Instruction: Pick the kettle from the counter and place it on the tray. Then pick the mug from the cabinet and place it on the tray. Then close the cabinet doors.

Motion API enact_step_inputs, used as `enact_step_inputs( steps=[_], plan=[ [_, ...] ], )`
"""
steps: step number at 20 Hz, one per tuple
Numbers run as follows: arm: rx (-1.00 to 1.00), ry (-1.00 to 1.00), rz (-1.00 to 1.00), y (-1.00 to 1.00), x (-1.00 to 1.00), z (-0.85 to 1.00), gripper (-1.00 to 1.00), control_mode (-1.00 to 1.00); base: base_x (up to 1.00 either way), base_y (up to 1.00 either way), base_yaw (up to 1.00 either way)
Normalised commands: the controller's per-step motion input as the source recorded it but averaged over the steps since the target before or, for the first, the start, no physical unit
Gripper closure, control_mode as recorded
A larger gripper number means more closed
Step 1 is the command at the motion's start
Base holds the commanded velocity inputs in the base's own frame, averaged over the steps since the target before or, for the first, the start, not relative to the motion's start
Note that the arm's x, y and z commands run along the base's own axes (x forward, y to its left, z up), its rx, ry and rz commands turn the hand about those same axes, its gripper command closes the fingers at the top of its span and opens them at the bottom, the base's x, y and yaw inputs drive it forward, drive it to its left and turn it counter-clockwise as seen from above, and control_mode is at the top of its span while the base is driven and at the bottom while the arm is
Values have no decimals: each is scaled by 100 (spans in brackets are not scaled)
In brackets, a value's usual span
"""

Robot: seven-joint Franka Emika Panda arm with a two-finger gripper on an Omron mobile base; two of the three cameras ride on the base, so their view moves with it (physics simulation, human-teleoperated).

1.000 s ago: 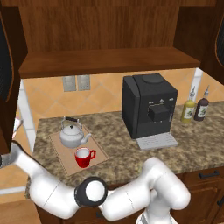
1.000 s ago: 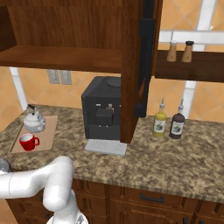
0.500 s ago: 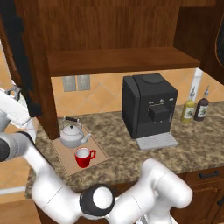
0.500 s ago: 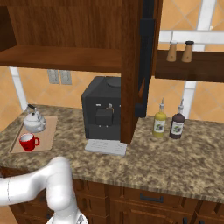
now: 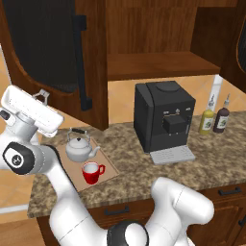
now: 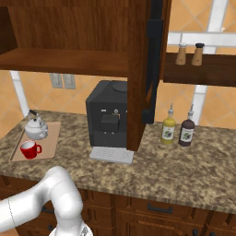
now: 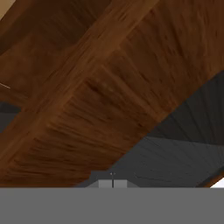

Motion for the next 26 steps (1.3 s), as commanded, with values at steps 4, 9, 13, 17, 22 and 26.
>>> enact_step_inputs(
  steps=[4, 9, 13, 17, 22, 26],
  plan=[
    [0, 7, 18, -59, 26, 43, 100, -100, 0, 0, 0],
    [8, 20, 34, -50, 61, 36, 100, -100, 0, 0, 0],
    [33, 19, 38, -49, 79, 56, 100, -100, 0, 0, 0],
    [48, 16, 34, -54, 86, 34, 100, -100, 0, 0, 0],
    [55, 7, 30, -73, 100, 5, 100, -100, 0, 0, 0],
    [36, -1, 32, -65, 82, 0, 100, -100, 0, 0, 0]
  ],
)
